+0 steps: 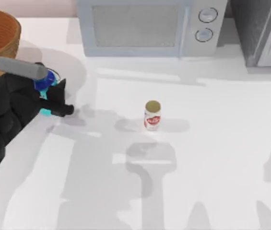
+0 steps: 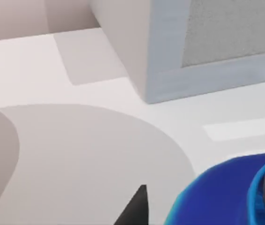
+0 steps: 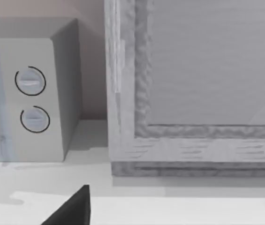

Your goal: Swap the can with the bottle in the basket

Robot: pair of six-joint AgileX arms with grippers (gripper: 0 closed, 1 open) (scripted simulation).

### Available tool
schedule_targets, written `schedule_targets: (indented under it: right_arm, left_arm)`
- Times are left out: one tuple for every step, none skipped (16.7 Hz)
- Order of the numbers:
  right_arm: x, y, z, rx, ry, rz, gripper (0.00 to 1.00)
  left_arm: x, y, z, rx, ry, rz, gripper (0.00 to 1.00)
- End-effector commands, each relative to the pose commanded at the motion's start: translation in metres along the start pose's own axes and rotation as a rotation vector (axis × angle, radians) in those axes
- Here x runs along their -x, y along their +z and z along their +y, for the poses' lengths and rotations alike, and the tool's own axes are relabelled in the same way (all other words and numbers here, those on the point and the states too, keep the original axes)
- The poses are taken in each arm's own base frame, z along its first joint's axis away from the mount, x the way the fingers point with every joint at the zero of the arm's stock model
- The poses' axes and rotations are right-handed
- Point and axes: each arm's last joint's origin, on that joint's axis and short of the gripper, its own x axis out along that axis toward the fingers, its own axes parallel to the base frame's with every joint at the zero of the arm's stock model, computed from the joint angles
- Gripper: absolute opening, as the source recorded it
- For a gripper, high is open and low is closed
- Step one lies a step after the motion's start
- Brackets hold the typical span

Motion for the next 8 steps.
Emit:
schedule_targets:
  right_arm:
    - [0.0, 0.0, 0.0, 0.0, 0.0, 0.0, 1.0]
    - [0.0, 0.0, 0.0, 0.0, 0.0, 0.0, 1.0]
    - [0.0, 0.0, 0.0, 0.0, 0.0, 0.0, 1.0]
    - [0.0, 0.0, 0.0, 0.0, 0.0, 0.0, 1.0]
    - [0.0, 0.0, 0.0, 0.0, 0.0, 0.0, 1.0]
    - [0.0, 0.0, 0.0, 0.0, 0.0, 0.0, 1.0]
    - [0.0, 0.0, 0.0, 0.0, 0.0, 0.0, 1.0]
    - [0.0, 0.0, 0.0, 0.0, 0.0, 0.0, 1.0]
  left_arm:
    - [-0.007, 0.018, 0.0, -0.005, -0.024, -0.005, 0.0]
    - [-0.012, 0.039, 0.003, -0.008, -0.039, -0.011, 0.0]
    - [-0.015, 0.06, 0.009, -0.008, -0.041, -0.018, 0.0]
    - [-0.015, 0.082, 0.019, -0.005, -0.032, -0.022, 0.0]
    - [-0.013, 0.103, 0.032, 0.001, -0.011, -0.024, 0.0]
    - [-0.009, 0.123, 0.048, 0.009, 0.02, -0.025, 0.0]
    - [-0.002, 0.142, 0.066, 0.018, 0.058, -0.024, 0.0]
    - [0.007, 0.158, 0.084, 0.03, 0.101, -0.02, 0.0]
